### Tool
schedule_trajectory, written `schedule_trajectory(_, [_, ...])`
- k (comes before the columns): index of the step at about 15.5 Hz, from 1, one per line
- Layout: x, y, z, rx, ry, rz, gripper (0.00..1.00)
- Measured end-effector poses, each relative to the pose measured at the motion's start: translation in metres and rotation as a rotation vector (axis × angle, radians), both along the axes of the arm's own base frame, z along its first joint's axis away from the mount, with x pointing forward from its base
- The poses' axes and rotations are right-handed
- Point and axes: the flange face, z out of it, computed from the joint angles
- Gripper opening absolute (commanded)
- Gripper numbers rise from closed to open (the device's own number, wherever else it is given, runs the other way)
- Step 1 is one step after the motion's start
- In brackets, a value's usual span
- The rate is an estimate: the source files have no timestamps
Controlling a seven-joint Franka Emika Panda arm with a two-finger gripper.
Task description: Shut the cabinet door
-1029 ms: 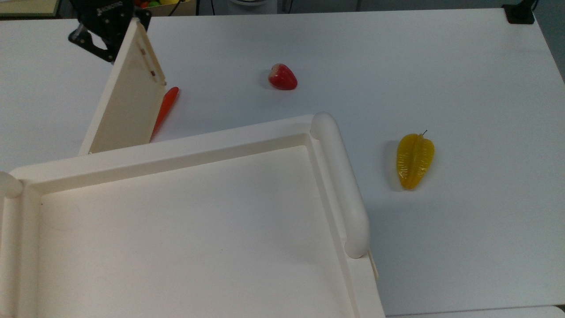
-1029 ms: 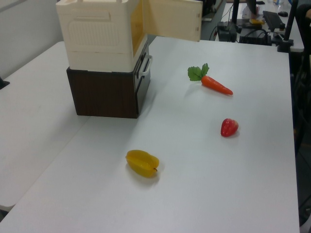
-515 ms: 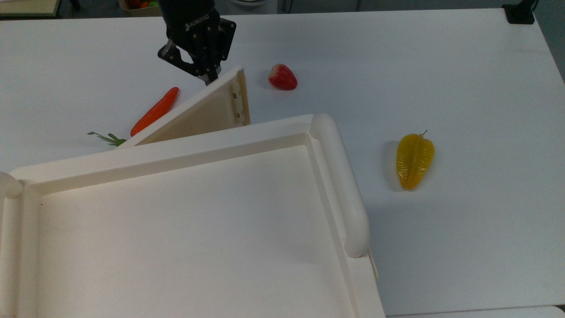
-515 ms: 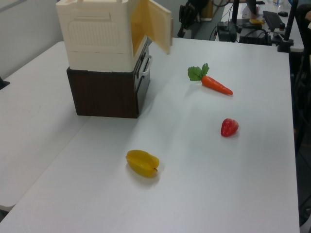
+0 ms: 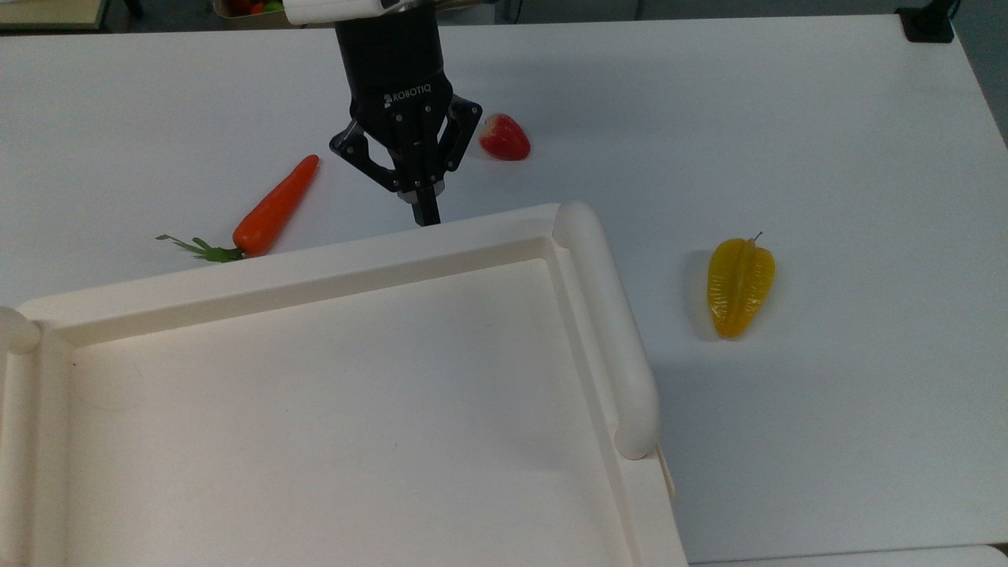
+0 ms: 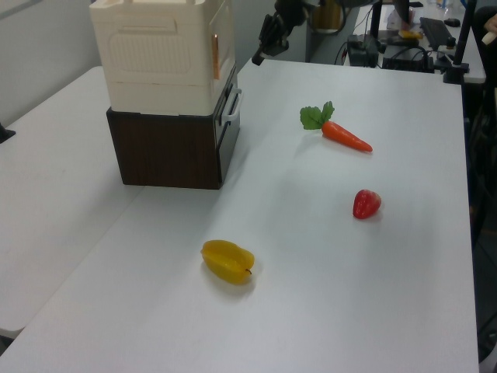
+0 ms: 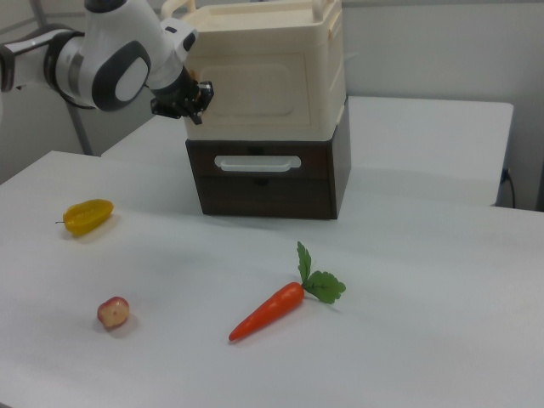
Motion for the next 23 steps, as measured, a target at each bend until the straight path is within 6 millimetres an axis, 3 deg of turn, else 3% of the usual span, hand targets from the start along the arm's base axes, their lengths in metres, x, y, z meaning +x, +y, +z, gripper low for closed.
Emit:
schedule_trajectory(7, [0.024,0.03,-0.017,0.121,-0.137,-0.167,0.03])
schedule_trajectory(15, [0.036,0.035,-0.013,0.195,-0.187,-0.251,0.05])
schedule_trajectory(17, [0.032,0.034,-0.016,0.2,-0.105,-0.26,0.05])
schedule_trajectory(20, [0.017,0.02,-0.009,0.225,0.08,-0.313,0.06])
schedule_trajectory(23, [-0.015,-0.023,0.021,0.267,0.255,-0.447,0.11])
